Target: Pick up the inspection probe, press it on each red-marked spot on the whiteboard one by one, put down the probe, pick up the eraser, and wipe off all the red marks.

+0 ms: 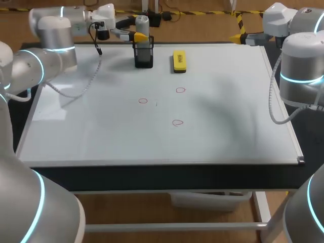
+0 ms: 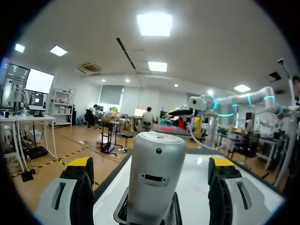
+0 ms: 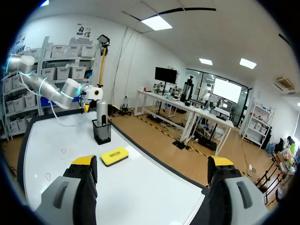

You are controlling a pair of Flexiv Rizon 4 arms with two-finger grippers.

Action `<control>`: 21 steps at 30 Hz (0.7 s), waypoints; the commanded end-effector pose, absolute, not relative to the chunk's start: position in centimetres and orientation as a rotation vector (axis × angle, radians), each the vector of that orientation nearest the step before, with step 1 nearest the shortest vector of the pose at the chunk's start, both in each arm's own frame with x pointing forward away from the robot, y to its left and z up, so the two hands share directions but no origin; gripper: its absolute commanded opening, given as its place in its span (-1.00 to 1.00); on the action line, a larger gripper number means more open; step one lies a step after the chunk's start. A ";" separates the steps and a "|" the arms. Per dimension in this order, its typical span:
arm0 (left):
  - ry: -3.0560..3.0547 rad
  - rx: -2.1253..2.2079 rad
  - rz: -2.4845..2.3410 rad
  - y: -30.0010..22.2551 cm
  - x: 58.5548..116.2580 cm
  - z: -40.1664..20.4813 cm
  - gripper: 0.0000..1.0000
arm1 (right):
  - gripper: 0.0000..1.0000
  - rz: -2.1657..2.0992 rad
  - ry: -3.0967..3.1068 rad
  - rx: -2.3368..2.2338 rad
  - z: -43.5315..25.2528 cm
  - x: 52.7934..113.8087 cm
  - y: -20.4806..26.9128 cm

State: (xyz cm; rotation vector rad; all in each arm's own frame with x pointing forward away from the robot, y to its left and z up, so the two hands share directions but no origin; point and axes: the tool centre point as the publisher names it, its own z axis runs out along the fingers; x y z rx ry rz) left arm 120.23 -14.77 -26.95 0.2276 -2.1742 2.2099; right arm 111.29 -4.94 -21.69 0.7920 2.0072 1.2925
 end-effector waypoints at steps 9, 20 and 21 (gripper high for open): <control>-2.129 0.132 2.156 -15.7 121.2 -27.8 1.00 | 1.00 1.291 2.010 0.792 -21.7 111.4 -4.9; -2.138 0.146 2.154 -15.6 121.4 -27.9 0.87 | 1.00 1.291 2.010 0.792 -21.7 111.4 -4.9; -2.139 0.145 2.153 -15.6 121.4 -27.9 0.73 | 1.00 1.291 2.010 0.792 -21.7 111.4 -4.9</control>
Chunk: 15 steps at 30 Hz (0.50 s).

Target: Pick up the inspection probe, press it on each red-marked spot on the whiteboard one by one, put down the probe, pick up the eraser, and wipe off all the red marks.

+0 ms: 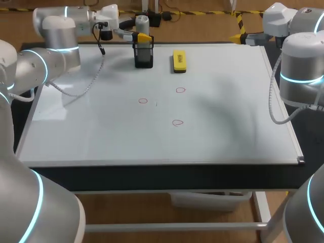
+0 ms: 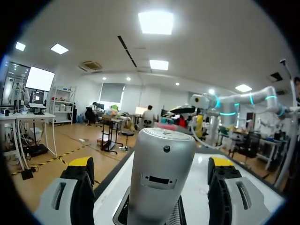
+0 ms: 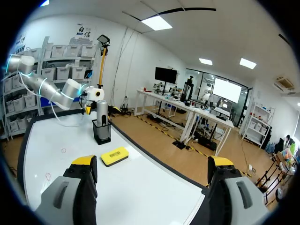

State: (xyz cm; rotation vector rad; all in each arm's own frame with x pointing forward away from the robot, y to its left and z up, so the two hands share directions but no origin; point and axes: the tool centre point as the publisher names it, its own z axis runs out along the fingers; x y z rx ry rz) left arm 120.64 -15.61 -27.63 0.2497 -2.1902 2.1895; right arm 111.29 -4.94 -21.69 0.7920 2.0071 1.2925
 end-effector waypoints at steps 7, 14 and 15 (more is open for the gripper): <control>-2.145 0.137 2.147 -15.5 121.5 -27.9 -1.00 | 1.00 1.291 2.010 0.792 -21.7 111.4 -4.9; -2.147 0.123 2.151 -15.4 121.5 -27.8 -1.00 | 1.00 1.291 2.010 0.792 -21.7 111.4 -4.9; -2.146 0.122 2.153 -15.3 121.5 -27.7 -1.00 | 1.00 1.291 2.010 0.792 -21.7 111.4 -4.9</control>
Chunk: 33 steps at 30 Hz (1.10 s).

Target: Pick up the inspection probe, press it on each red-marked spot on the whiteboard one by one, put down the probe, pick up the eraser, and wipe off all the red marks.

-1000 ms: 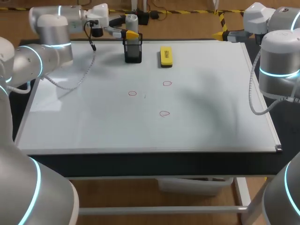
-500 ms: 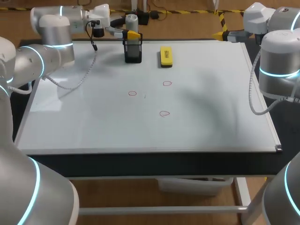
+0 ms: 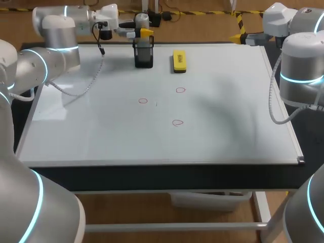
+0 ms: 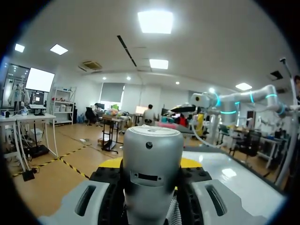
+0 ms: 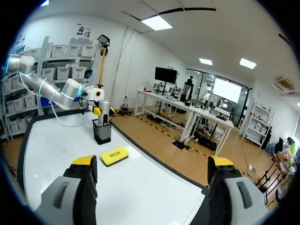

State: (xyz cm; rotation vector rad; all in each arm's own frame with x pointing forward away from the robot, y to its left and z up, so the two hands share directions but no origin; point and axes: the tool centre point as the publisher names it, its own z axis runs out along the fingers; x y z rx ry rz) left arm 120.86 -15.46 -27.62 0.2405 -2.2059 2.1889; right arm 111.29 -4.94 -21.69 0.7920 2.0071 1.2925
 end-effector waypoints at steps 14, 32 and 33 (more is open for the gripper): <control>-2.141 0.076 2.184 -14.7 120.5 -25.7 -1.00 | 1.00 1.291 2.010 0.792 -21.7 111.4 -4.9; -2.145 0.064 2.217 -15.0 119.7 -22.7 -1.00 | 1.00 1.291 2.010 0.792 -21.7 111.4 -4.9; -2.146 0.062 2.220 -15.0 119.6 -22.5 -1.00 | 1.00 1.291 2.010 0.792 -21.7 111.4 -4.9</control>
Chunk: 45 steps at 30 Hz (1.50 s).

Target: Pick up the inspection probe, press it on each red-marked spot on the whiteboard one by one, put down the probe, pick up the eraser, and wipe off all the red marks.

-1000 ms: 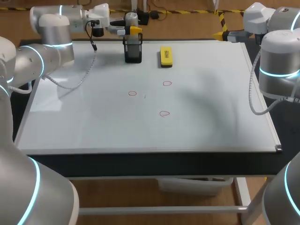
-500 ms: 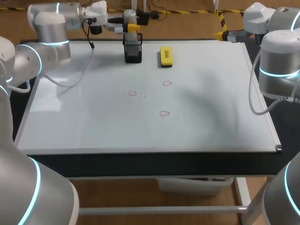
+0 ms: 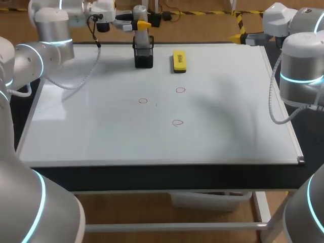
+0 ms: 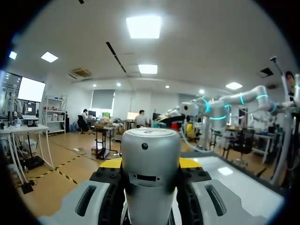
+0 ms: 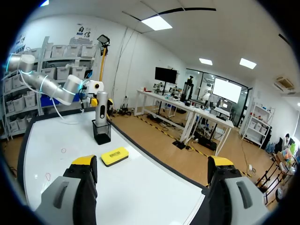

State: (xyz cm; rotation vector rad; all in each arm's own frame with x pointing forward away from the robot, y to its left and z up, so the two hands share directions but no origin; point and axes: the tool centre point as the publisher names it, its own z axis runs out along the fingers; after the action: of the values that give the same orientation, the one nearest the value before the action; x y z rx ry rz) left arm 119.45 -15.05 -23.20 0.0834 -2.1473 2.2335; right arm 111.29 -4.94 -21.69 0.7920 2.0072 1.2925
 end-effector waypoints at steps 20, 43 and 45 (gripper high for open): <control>-2.181 0.062 2.214 -15.3 118.8 -19.3 -1.00 | 1.00 1.291 2.010 0.792 -21.7 111.4 -4.9; -2.216 0.132 2.287 -12.9 116.7 -15.8 -1.00 | 1.00 1.291 2.010 0.792 -21.7 111.4 -4.9; -2.228 0.147 2.293 -12.3 116.6 -15.8 -1.00 | 1.00 1.291 2.010 0.792 -21.7 111.4 -4.9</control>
State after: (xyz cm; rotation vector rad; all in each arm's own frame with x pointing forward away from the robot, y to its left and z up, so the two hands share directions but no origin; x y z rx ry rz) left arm 118.36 -13.04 -16.59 -0.0072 -2.1455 2.2414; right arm 111.29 -4.94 -21.69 0.7921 2.0071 1.2925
